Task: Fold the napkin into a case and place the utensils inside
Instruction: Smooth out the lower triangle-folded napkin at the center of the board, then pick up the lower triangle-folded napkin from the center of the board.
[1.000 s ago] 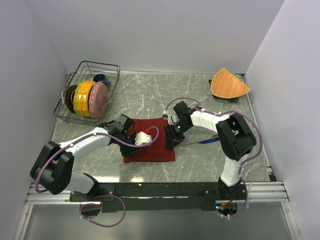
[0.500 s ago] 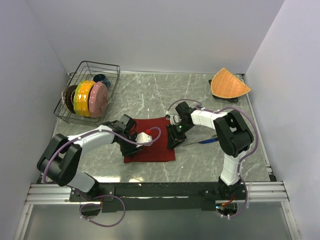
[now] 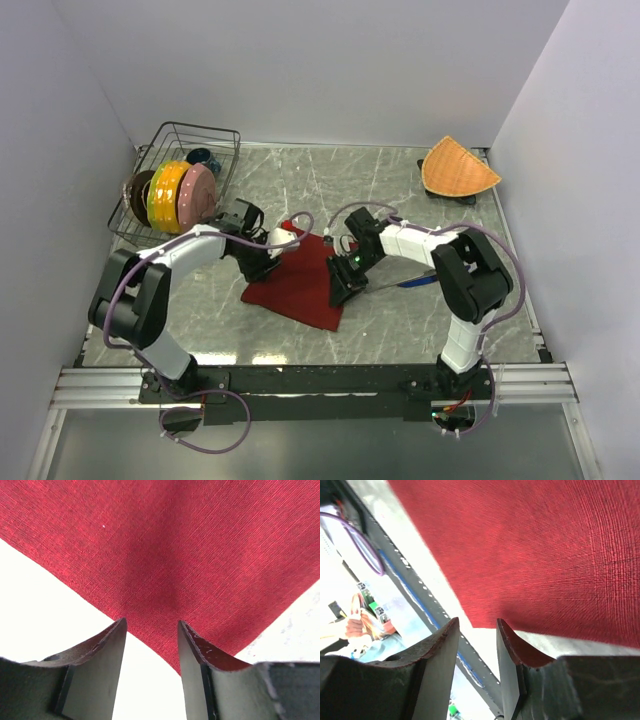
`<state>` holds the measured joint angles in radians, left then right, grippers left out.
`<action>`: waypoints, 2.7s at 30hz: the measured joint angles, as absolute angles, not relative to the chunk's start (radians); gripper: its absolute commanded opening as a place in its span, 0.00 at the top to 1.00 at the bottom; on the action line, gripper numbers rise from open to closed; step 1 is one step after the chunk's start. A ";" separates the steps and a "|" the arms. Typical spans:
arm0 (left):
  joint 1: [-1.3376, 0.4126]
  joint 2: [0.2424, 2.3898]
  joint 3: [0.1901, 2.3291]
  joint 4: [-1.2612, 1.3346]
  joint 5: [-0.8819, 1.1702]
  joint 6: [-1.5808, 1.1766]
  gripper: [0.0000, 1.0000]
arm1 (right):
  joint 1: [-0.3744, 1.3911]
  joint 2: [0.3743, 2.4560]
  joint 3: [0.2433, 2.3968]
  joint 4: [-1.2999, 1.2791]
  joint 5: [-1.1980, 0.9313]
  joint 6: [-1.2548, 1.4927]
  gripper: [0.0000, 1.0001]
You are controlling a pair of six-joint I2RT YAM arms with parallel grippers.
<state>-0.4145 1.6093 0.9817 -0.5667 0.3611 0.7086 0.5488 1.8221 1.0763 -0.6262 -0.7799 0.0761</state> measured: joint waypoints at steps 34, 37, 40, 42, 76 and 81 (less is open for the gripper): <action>-0.603 1.180 0.464 -0.182 0.334 1.018 0.41 | 0.559 1.909 1.257 -0.583 -0.749 0.094 0.58; -0.626 1.180 0.452 -0.181 0.333 1.047 0.42 | 0.569 1.920 1.264 -0.574 -0.754 0.108 0.59; -0.645 1.175 0.447 -0.178 0.332 1.068 0.45 | 0.581 1.922 1.271 -0.568 -0.755 0.117 0.59; -0.659 1.173 0.442 -0.171 0.330 1.089 0.58 | 0.593 1.922 1.278 -0.556 -0.764 0.129 0.59; -0.654 1.574 0.959 -0.756 0.518 1.026 0.99 | 0.509 1.809 1.235 -0.577 -0.750 0.039 0.37; -0.595 1.691 1.094 -0.873 0.581 1.026 0.99 | 0.461 1.705 1.201 -0.579 -0.741 0.010 0.31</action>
<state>-0.5949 1.6905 1.0943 -0.8734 0.5808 1.0260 0.4614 1.7050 1.2015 -0.5785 -0.7410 0.0101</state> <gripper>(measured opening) 0.025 0.671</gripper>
